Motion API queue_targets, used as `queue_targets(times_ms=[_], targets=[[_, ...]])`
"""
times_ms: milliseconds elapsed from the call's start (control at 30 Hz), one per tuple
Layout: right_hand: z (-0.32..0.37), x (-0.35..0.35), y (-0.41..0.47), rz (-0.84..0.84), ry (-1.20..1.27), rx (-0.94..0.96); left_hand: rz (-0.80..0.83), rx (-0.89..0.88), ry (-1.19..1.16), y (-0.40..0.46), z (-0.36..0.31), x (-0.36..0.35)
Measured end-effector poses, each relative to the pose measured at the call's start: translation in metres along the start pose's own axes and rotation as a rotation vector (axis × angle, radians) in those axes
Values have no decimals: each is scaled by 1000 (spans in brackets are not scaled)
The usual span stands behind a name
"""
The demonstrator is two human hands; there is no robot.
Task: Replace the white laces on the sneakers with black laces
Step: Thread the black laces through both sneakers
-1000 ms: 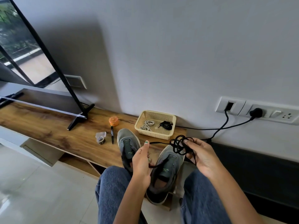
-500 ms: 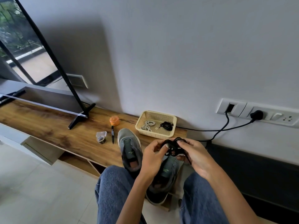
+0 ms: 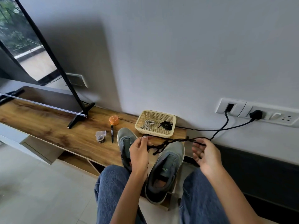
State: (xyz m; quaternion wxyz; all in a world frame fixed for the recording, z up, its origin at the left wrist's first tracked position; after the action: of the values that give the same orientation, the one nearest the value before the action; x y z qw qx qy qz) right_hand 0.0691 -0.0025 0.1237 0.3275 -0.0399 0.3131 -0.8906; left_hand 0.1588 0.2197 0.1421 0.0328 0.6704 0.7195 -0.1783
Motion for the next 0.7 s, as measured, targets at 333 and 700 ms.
queue_targets(times_ms=[333, 700], targets=[[-9, 4, 2, 20, 391, -206, -231, 186, -247, 2, -3, 23], [21, -31, -17, 146, -844, 407, 158, 169, 71, -3, -15, -12]])
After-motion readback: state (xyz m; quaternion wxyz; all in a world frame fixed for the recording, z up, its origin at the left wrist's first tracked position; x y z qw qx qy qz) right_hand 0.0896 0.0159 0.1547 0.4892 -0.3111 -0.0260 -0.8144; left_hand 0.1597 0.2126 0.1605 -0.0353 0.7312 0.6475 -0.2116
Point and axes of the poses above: each hand's wrist, its own y-axis towards the middle knuckle, its own x-axis out of the back of the hand, z = x × y, the point moved 8 cm from there along y, towards the middle knuckle, and after that the axes turned 10 degrees about -y, right-handed, at the moved point
